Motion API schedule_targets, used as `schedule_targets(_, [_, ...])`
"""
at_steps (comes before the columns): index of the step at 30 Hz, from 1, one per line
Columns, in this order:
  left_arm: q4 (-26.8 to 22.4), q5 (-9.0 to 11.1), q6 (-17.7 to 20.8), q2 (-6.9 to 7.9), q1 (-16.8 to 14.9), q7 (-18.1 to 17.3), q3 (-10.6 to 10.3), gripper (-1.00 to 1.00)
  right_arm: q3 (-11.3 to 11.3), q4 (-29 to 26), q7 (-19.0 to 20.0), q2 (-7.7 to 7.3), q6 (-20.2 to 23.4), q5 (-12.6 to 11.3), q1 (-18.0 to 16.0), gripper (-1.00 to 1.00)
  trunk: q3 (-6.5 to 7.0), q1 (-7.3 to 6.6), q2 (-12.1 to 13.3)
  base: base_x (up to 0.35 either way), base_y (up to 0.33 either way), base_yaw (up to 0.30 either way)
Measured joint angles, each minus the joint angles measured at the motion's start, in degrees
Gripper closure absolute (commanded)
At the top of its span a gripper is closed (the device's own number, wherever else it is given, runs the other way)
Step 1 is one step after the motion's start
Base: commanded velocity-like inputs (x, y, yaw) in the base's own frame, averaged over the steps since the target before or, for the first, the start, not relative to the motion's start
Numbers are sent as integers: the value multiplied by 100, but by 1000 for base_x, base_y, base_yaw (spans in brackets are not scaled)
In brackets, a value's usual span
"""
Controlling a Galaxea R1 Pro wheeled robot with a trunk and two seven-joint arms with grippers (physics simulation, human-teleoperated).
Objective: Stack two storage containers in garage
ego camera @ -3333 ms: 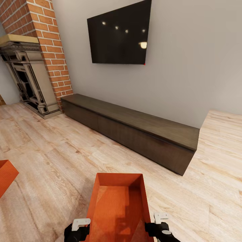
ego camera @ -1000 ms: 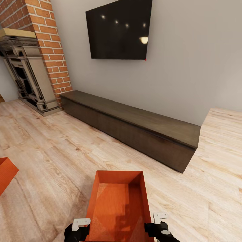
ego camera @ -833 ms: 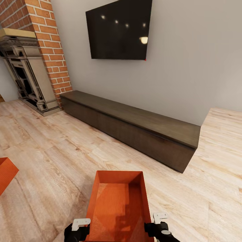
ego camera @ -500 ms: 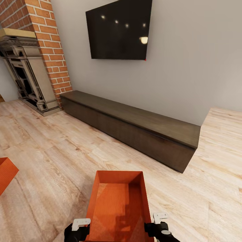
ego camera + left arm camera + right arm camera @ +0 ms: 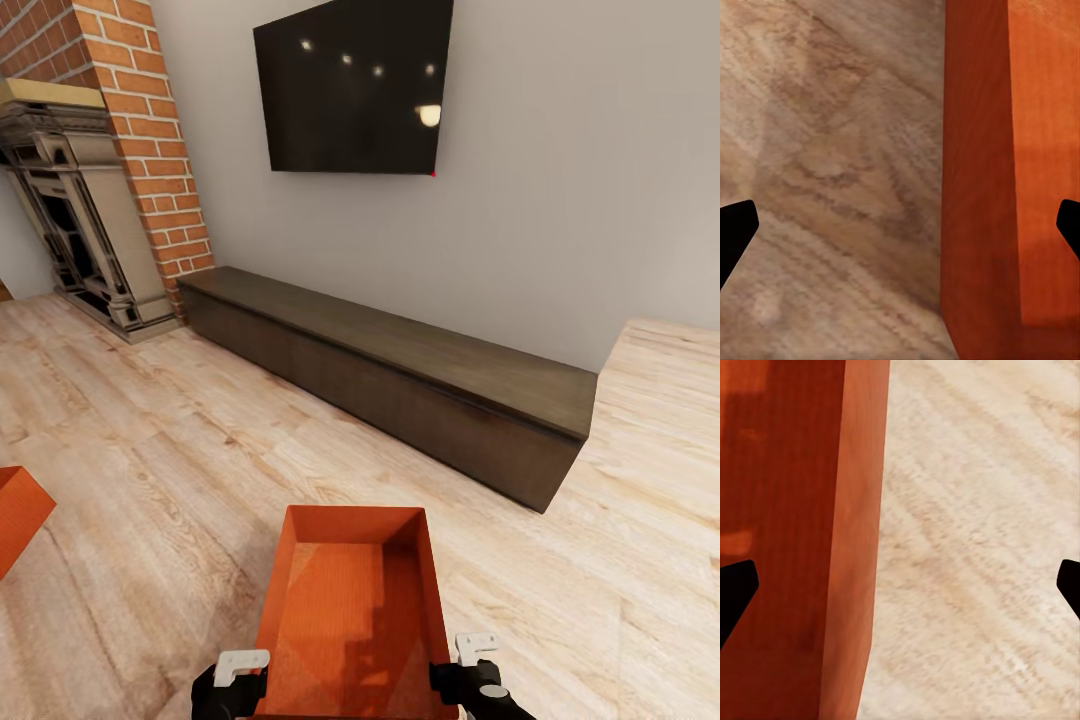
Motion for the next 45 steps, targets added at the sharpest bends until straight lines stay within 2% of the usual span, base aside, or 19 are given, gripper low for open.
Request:
schedule_targets(10, [0, -5, 0, -1, 0, -1, -5, -100, 0, 0, 0, 0, 0, 0, 0, -100, 0, 0, 0, 0, 0, 0])
schedule_targets(11, [0, -5, 0, -1, 0, -1, -5, 100, 0, 0, 0, 0, 0, 0, 0, -100, 0, 0, 0, 0, 0, 0])
schedule_targets(12, [0, -5, 0, -1, 0, -1, -5, 100, 0, 0, 0, 0, 0, 0, 0, 100, 0, 0, 0, 0, 0, 0])
schedule_targets(45, [4, -7, 3, -5, 0, -31, -66, 100, 16, -2, 20, 2, 2, -9, 0, 100, 0, 0, 0, 0, 0, 0])
